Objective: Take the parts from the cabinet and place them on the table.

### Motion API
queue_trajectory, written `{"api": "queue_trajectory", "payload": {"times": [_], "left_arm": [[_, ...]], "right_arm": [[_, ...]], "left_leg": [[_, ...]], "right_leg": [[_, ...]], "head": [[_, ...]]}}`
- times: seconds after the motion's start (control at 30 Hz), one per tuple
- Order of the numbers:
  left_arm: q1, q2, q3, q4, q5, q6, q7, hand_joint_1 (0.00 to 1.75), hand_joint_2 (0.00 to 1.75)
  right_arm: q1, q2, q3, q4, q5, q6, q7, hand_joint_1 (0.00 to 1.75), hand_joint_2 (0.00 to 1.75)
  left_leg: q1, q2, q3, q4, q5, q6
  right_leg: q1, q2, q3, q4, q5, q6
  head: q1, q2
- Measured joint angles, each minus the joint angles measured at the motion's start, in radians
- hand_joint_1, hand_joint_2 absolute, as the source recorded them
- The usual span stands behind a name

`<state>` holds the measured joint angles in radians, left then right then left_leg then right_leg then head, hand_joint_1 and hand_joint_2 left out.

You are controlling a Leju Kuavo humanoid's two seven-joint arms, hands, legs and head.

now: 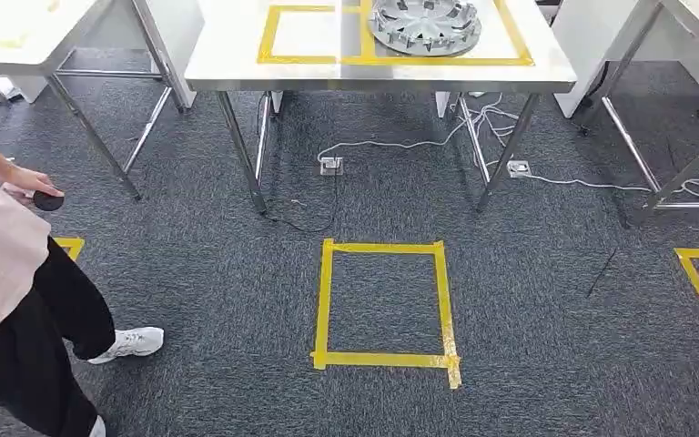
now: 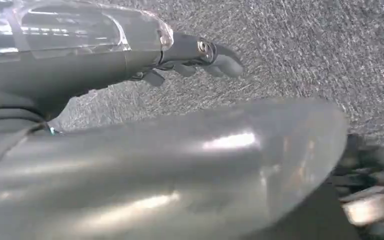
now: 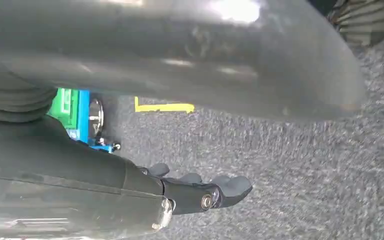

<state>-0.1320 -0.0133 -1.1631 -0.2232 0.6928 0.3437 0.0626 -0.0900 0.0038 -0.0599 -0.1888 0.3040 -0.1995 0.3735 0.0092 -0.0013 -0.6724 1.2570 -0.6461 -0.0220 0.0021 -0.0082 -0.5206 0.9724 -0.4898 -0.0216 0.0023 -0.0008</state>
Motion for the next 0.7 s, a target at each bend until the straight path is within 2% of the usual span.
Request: {"api": "queue_trajectory", "payload": {"times": [0.03, 0.07, 0.1, 0.17, 0.2, 0.23, 0.33, 0.37, 0.4, 0.43, 0.5, 0.53, 0.57, 0.6, 0.67, 0.7], "left_arm": [[0.002, 0.0, 0.0, 0.0, 0.0, 0.0, 0.0, 0.0, 0.0], [0.002, 0.001, 0.0, 0.0, 0.0, 0.0, 0.0, 0.0, 0.0], [0.002, 0.001, 0.0, 0.0, 0.0, 0.0, 0.0, 0.0, 0.0], [0.001, 0.002, 0.0, 0.0, 0.0, 0.0, 0.0, 0.0, 0.0], [0.0, 0.002, 0.0, 0.0, 0.0, 0.0, 0.0, 0.0, 0.0], [-0.001, 0.002, 0.0, 0.0, 0.0, 0.0, 0.0, 0.0, 0.0], [0.002, 0.002, 0.0, 0.0, 0.0, 0.0, 0.0, 0.0, 0.0], [0.001, 0.002, 0.0, 0.0, 0.0, 0.0, 0.0, 0.0, 0.0], [0.0, 0.002, 0.0, 0.0, 0.0, 0.0, 0.0, 0.0, 0.0], [0.0, 0.002, 0.0, 0.0, 0.0, 0.0, 0.0, 0.0, 0.0], [0.001, 0.002, 0.0, 0.0, 0.0, 0.0, 0.0, 0.0, 0.0], [0.001, 0.002, 0.0, 0.0, 0.0, 0.0, 0.0, 0.0, 0.0], [0.002, 0.003, 0.0, 0.0, 0.0, 0.0, 0.0, 0.0, 0.0], [0.001, 0.003, 0.0, 0.0, 0.0, 0.0, 0.0, 0.0, 0.0], [0.0, 0.002, 0.0, 0.0, 0.0, 0.0, 0.001, 0.0, 0.0], [0.0, 0.001, 0.0, 0.0, 0.0, 0.0, 0.001, 0.0, 0.0]], "right_arm": [[0.001, 0.0, 0.0, 0.0, 0.0, 0.0, 0.0, 0.0, 0.0], [0.001, 0.0, 0.001, 0.0, 0.0, 0.0, 0.0, 0.0, 0.0], [0.001, 0.0, 0.002, 0.0, 0.0, 0.0, 0.0, 0.0, 0.0], [0.0, 0.001, 0.003, 0.0, 0.0, 0.0, 0.0, 0.0, 0.0], [0.0, 0.001, 0.003, 0.0, 0.0, 0.0, 0.0, 0.0, 0.0], [-0.002, 0.0, 0.003, 0.0, 0.0, -0.001, 0.0, 0.0, 0.0], [-0.001, 0.0, 0.003, 0.0, 0.0, -0.002, 0.0, 0.0, 0.0], [-0.001, -0.001, 0.003, 0.0, 0.0, -0.002, 0.0, 0.0, 0.0], [-0.001, 0.002, 0.004, 0.0, 0.0, -0.001, 0.0, 0.0, 0.0], [-0.002, 0.002, 0.005, 0.0, 0.0, -0.002, 0.0, 0.0, 0.0], [-0.001, 0.002, 0.005, 0.0, 0.0, -0.002, 0.001, 0.0, 0.0], [0.0, 0.002, 0.006, 0.0, 0.0, -0.002, 0.002, 0.0, 0.0], [0.001, 0.002, 0.008, 0.0, -0.001, -0.002, 0.002, 0.0, 0.0], [0.002, 0.002, 0.011, 0.0, -0.001, -0.002, 0.002, 0.0, 0.0], [0.001, 0.002, 0.013, 0.0, -0.001, -0.002, 0.002, 0.0, 0.0], [0.0, 0.002, 0.014, 0.0, -0.001, -0.002, 0.002, 0.0, 0.0]], "left_leg": [[0.0, 0.0, -0.02, 0.045, -0.008, -0.002], [0.0, 0.0, -0.017, 0.039, 0.008, -0.003], [0.0, 0.001, 0.004, -0.003, 0.042, -0.002], [0.0, 0.0, 0.088, -0.156, 0.124, -0.001], [0.001, -0.006, 0.116, -0.208, 0.117, 0.003], [0.001, -0.01, 0.117, -0.221, 0.116, 0.012], [-0.003, -0.008, 0.112, -0.217, 0.121, 0.029], [0.004, -0.004, 0.112, -0.221, 0.125, 0.036], [0.004, -0.003, 0.112, -0.221, 0.126, 0.04], [0.004, -0.001, 0.112, -0.221, 0.127, 0.043], [0.004, 0.004, 0.108, -0.221, 0.127, 0.044], [0.004, 0.006, 0.107, -0.221, 0.128, 0.045], [0.003, 0.007, 0.106, -0.221, 0.128, 0.045], [0.003, 0.008, 0.107, -0.221, 0.128, 0.045], [0.0, 0.01, 0.111, -0.221, 0.128, 0.045], [-0.001, 0.012, 0.112, -0.221, 0.128, 0.045]], "right_leg": [[0.001, 0.0, -0.003, 0.003, 0.0, 0.0], [0.001, 0.0, -0.005, 0.007, -0.001, 0.0], [0.0, 0.001, -0.007, 0.013, -0.002, 0.001], [-0.002, 0.005, -0.008, 0.024, -0.008, 0.009], [-0.001, 0.007, -0.012, 0.032, -0.013, 0.016], [0.005, 0.009, -0.02, 0.048, -0.019, 0.023], [0.001, 0.012, -0.021, 0.04, -0.013, 0.034], [0.001, 0.013, -0.025, 0.047, -0.021, 0.039], [0.0, 0.012, -0.031, 0.07, -0.042, 0.046], [-0.003, 0.011, -0.054, 0.123, -0.079, 0.052], [-0.005, 0.011, -0.122, 0.278, -0.155, 0.061], [-0.005, 0.011, -0.146, 0.333, -0.172, 0.063], [-0.005, 0.011, -0.151, 0.344, -0.162, 0.061], [-0.005, 0.011, -0.135, 0.312, -0.131, 0.058], [-0.002, 0.01, -0.057, 0.15, -0.039, 0.043], [0.002, 0.007, -0.018, 0.066, -0.01, 0.031]], "head": [[0.0, 0.0], [-0.001, 0.0], [-0.002, 0.0], [-0.003, 0.0], [-0.004, 0.0], [-0.007, 0.0], [0.001, 0.0], [0.002, 0.0], [0.006, 0.0], [0.011, 0.0], [0.011, 0.0], [0.012, 0.0], [0.013, 0.0], [0.013, 0.0], [0.013, 0.0], [0.014, 0.0]]}}
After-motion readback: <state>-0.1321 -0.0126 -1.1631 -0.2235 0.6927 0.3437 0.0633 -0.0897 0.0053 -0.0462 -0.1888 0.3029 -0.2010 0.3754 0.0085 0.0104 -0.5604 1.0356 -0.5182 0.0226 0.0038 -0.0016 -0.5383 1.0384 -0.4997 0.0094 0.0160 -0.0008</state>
